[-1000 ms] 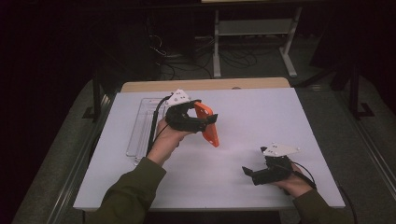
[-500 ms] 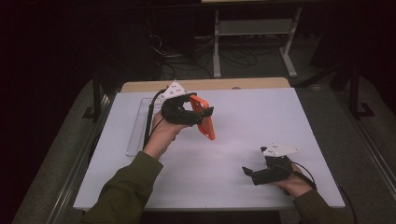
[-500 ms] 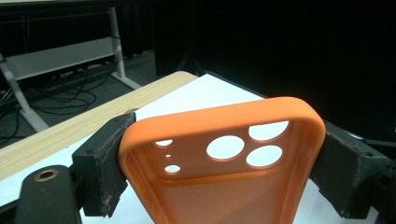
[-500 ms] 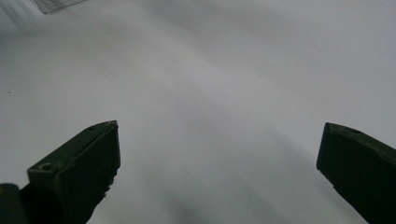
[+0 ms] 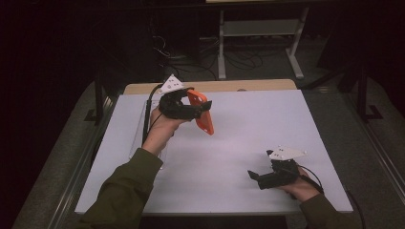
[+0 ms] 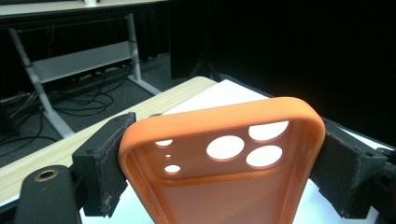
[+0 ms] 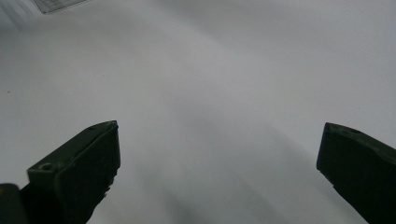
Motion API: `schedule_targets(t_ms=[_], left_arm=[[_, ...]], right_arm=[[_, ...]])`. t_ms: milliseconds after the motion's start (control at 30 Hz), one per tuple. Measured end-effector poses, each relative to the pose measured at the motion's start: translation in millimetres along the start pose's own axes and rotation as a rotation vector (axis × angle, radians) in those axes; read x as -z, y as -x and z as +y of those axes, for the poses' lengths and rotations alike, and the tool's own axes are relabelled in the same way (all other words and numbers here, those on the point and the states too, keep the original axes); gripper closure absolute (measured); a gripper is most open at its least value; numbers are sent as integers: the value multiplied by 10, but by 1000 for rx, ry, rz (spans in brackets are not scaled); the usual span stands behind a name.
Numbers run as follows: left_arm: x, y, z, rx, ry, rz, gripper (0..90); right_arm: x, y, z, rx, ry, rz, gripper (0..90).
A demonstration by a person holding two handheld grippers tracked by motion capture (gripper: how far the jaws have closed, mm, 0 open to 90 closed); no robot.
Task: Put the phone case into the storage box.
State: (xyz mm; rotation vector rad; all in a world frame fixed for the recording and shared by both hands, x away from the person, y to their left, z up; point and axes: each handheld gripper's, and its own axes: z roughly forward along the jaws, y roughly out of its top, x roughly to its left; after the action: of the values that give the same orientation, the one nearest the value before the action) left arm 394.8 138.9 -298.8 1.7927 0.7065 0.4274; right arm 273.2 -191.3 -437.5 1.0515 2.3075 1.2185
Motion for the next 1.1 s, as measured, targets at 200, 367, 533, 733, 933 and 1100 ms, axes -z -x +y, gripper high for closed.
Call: schedule_targets(t_ms=[200,367,533,733,933,1100], left_arm=[[38,-86,11,3,2,23,152],[70,-132,30,-4,2,42,151],[109,-192,54,-9,5,62,151],[159,-281,81,-5,18,95,151],[197,-377,97,-13,27,134,151],[230,-458,105,-1,35,163,151]], right_arm=[[-3,0,-2,0,-2,-1,0],[-4,-1,-1,0,-2,-1,0],[-4,-1,-1,1,-2,-2,0],[-5,-5,-1,-4,-1,-1,0],[-5,-5,-1,-2,-4,-3,0],[-3,-5,2,1,-9,-3,0]])
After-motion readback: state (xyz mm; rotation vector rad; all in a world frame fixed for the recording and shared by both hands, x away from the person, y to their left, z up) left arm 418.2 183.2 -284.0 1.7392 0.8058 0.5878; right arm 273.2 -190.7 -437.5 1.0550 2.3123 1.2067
